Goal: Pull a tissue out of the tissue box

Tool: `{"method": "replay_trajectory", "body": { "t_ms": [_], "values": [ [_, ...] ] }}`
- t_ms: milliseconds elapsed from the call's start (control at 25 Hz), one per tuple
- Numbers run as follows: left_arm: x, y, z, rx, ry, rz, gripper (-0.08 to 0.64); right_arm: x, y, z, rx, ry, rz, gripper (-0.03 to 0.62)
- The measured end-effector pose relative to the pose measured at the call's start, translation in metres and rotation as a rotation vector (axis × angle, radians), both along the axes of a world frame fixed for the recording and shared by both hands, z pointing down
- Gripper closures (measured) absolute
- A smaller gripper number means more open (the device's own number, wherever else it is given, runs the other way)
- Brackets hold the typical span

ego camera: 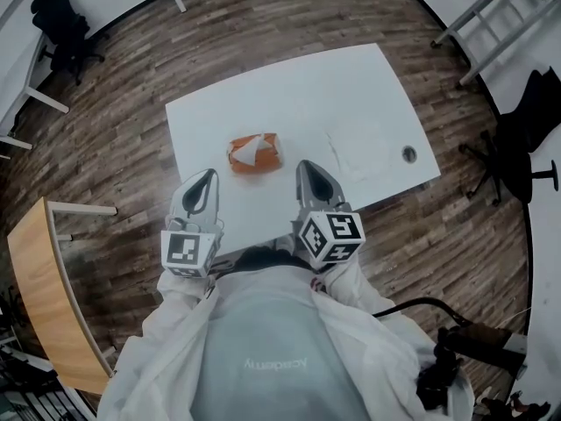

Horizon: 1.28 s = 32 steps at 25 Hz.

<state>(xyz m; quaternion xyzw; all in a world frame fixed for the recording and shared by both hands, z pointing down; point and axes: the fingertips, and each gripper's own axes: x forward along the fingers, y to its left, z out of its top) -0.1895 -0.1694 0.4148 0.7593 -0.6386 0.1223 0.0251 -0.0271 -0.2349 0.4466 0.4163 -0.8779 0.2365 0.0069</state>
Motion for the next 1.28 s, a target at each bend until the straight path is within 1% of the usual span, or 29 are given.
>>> {"method": "replay_trajectory", "body": {
  "t_ms": [200,400,560,840,960,1040,1160,1240,1280],
  "values": [
    [-0.007,-0.008,0.011,-0.027,0.01,-0.001,0.56,-0.009,-0.002,0.004,-0.007,0.02,-0.012,0.592],
    [-0.003,-0.021,0.016,-0.045,0.02,0.035,0.56,-0.01,-0.009,0.007,-0.022,0.038,0.0,0.592],
    [-0.004,-0.033,0.026,-0.065,0.026,0.046,0.56,-0.013,-0.015,0.007,-0.019,0.053,0.006,0.592],
    [-0.007,-0.055,0.052,-0.133,-0.005,0.083,0.554,-0.013,-0.022,0.008,-0.026,0.079,0.04,0.592],
    [-0.001,-0.064,0.068,-0.181,-0.012,0.113,0.492,-0.01,-0.023,0.012,-0.039,0.088,0.052,0.592],
    [0.004,-0.068,0.076,-0.203,-0.019,0.133,0.468,-0.007,-0.024,0.014,-0.046,0.092,0.062,0.592],
    [0.013,-0.074,0.087,-0.235,-0.045,0.169,0.408,-0.004,-0.025,0.015,-0.049,0.094,0.075,0.592],
    [0.02,-0.075,0.095,-0.258,-0.07,0.202,0.331,-0.003,-0.025,0.016,-0.05,0.094,0.085,0.592],
    [0.023,-0.076,0.099,-0.271,-0.081,0.219,0.305,-0.003,-0.025,0.016,-0.051,0.094,0.089,0.592]
  ]
}}
